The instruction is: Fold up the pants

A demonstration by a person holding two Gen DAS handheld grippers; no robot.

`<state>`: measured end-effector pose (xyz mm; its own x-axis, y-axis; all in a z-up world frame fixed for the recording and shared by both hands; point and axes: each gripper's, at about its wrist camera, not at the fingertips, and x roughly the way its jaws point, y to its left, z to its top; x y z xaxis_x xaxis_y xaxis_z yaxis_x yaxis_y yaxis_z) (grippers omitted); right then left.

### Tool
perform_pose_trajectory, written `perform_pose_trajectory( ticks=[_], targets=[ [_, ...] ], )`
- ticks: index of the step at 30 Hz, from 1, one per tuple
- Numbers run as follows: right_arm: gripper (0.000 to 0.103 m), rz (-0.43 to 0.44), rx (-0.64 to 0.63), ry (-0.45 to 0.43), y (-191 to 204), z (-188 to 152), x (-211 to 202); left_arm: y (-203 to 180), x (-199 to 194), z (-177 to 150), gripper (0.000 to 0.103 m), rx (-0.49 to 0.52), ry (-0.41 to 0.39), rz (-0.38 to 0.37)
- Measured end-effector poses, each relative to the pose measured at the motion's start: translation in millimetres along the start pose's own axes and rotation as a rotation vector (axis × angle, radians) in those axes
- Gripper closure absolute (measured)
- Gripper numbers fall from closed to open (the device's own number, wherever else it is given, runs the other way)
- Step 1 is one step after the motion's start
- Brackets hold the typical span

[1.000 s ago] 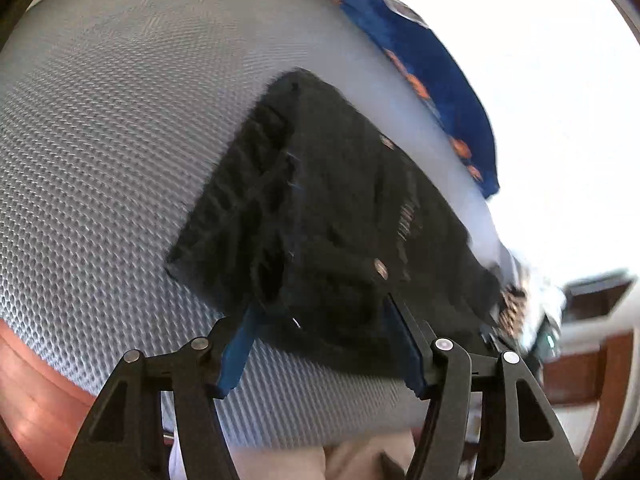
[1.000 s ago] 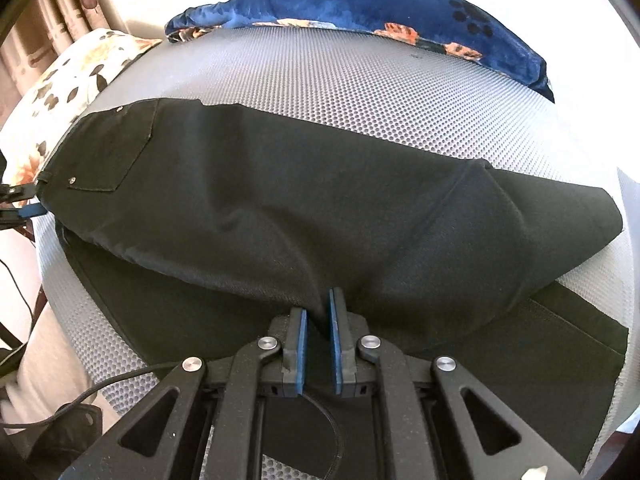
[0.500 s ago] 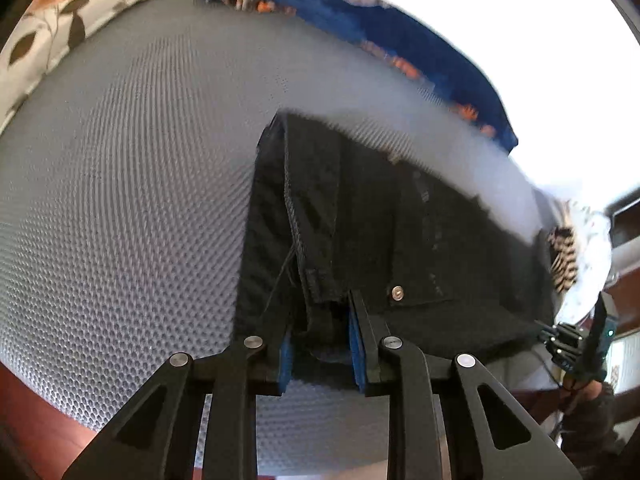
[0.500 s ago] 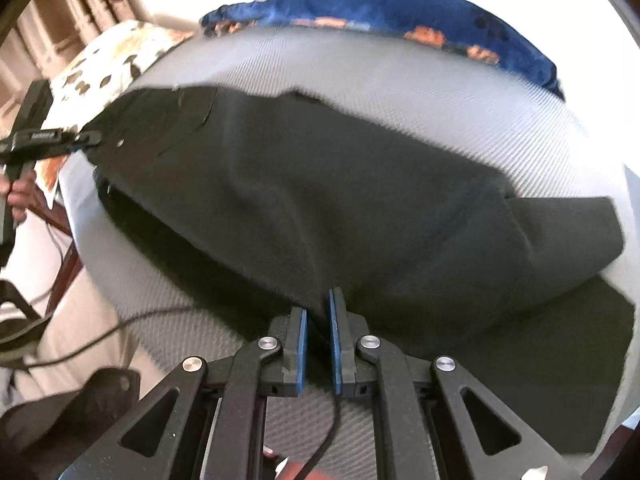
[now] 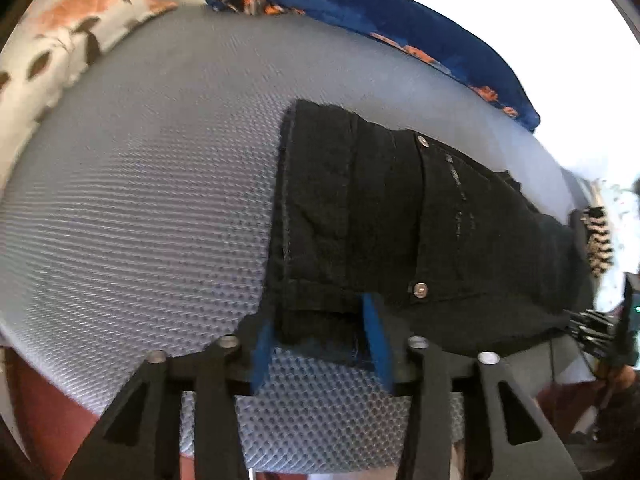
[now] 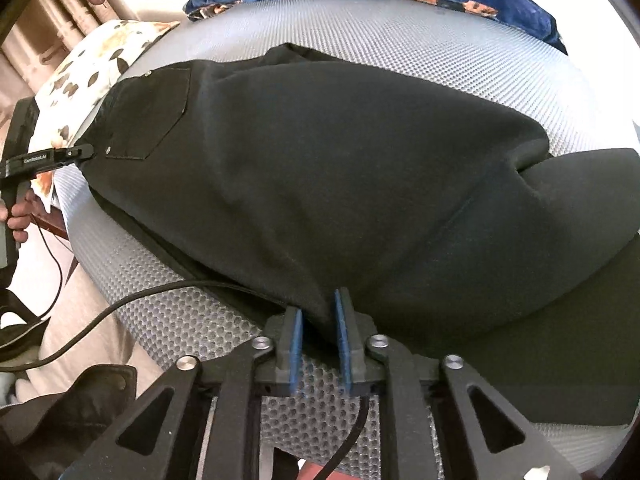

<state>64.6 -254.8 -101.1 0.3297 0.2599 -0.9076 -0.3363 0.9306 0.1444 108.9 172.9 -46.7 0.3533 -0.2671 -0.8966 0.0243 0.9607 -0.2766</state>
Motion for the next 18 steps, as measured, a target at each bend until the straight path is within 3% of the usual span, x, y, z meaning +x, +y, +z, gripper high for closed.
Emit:
perform_pose_trajectory(
  ticks=[5, 9, 14, 18],
  targets=[
    [0.064, 0.029, 0.007, -0.063, 1, -6, -30, -15, -34, -11, 0.051, 0.077, -0.121, 0.131],
    [0.064, 0.105, 0.087, -0.166, -20, -18, -80, -39, -61, -17, 0.051, 0.209, -0.257, 0.196],
    [0.063, 0.084, 0.268, -0.310, -77, -36, -139, -104, -61, -27, 0.051, 0.442, -0.358, 0.153],
    [0.062, 0.090, 0.466, -0.372, -127, -50, -151, -164, -40, -41, 0.051, 0.609, -0.332, 0.057]
  ],
)
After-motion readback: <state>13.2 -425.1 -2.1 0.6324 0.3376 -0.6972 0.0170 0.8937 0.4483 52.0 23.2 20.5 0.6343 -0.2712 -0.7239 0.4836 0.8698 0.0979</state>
